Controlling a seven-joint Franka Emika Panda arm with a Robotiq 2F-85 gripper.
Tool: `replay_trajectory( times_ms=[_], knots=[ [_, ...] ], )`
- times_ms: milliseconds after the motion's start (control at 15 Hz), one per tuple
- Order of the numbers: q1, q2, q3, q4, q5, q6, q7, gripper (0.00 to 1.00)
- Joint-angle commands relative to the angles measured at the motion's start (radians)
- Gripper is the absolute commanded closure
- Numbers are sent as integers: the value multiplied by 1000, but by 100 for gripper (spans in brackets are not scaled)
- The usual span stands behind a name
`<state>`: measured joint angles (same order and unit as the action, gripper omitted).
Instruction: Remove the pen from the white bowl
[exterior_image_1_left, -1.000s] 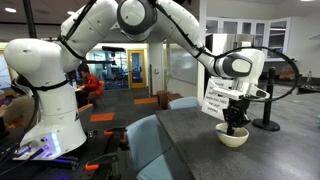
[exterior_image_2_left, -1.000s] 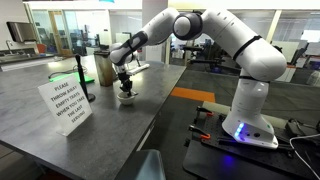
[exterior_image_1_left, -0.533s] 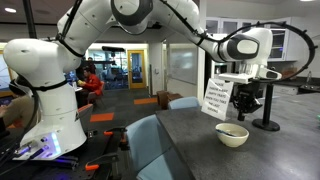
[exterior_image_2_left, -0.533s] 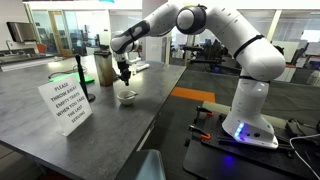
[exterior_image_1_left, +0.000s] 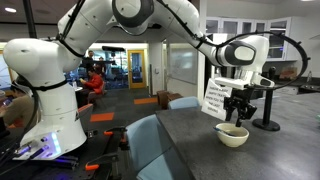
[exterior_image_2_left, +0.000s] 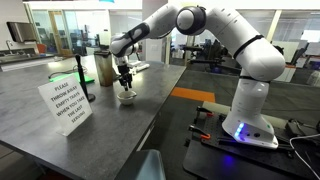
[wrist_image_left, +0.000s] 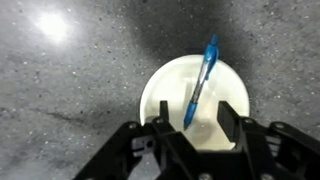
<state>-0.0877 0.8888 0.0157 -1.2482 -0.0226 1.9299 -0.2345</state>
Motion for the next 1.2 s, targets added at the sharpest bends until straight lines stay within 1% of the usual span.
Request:
replay_trajectory(
  times_ms=[0, 67, 133, 267, 333, 400, 467, 533, 733, 867, 933, 1000, 1067, 1133],
  knots=[
    [5, 16, 2, 16, -5, -39, -8, 25],
    [7, 25, 0, 19, -6, -41, -6, 26],
    [9, 32, -3, 22, -8, -46, 2, 28],
    [7, 51, -5, 33, -5, -56, 11, 41],
    [9, 60, -8, 36, -7, -61, 17, 43],
    [9, 70, -9, 40, -8, -63, 19, 42],
    [9, 79, -9, 44, -7, -65, 19, 45],
    [11, 87, -11, 47, -9, -64, 21, 42],
    [18, 101, -12, 50, -15, -66, 22, 43],
    [22, 105, -12, 51, -18, -70, 22, 48],
    [25, 107, -12, 52, -19, -70, 22, 70],
    [26, 107, -12, 51, -19, -73, 23, 71],
    [27, 107, -11, 51, -20, -72, 21, 77],
    [27, 104, -11, 50, -19, -72, 20, 87]
  ],
)
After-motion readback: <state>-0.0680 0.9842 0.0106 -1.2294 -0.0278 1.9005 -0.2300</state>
